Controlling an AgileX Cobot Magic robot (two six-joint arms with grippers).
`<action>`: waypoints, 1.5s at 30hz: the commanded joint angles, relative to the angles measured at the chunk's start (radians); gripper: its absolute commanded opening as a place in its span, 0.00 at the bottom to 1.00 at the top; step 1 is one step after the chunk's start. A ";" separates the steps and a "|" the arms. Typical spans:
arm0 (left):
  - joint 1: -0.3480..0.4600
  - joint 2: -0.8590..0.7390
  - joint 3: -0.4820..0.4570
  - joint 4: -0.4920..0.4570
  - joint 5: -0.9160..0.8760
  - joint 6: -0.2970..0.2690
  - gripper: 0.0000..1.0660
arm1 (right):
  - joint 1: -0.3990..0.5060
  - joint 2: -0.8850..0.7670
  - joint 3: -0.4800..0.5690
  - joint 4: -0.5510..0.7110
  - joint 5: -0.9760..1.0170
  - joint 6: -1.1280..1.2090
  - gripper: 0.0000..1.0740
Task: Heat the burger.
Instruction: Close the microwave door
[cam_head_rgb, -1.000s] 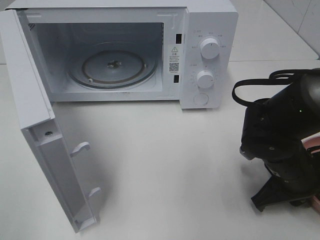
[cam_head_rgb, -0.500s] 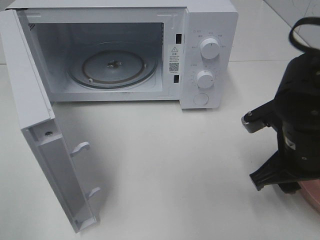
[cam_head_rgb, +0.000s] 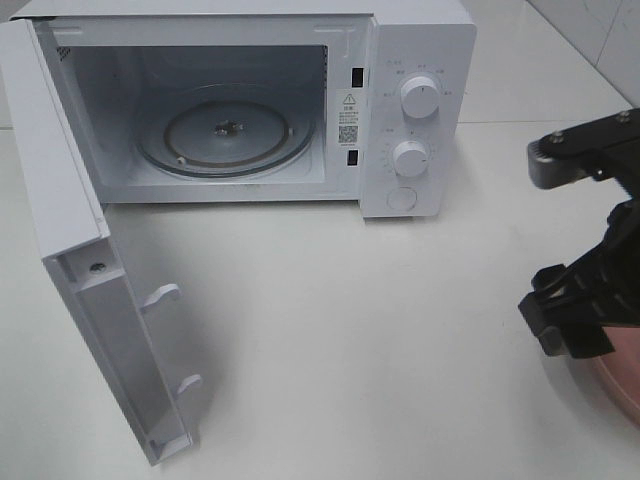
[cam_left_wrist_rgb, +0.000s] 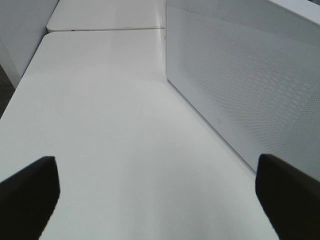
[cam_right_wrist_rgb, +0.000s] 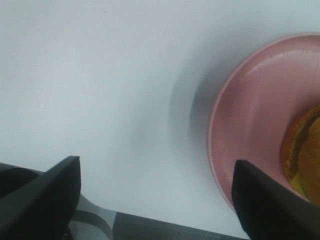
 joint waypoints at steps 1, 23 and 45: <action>0.000 -0.022 0.004 0.002 -0.010 0.004 0.94 | 0.000 -0.145 0.002 0.064 0.006 -0.073 0.73; 0.000 -0.022 0.004 0.002 -0.010 0.004 0.94 | -0.007 -0.665 0.003 0.091 0.161 -0.157 0.71; 0.000 -0.022 0.004 0.002 -0.010 0.004 0.94 | -0.439 -1.083 0.004 0.127 0.152 -0.323 0.71</action>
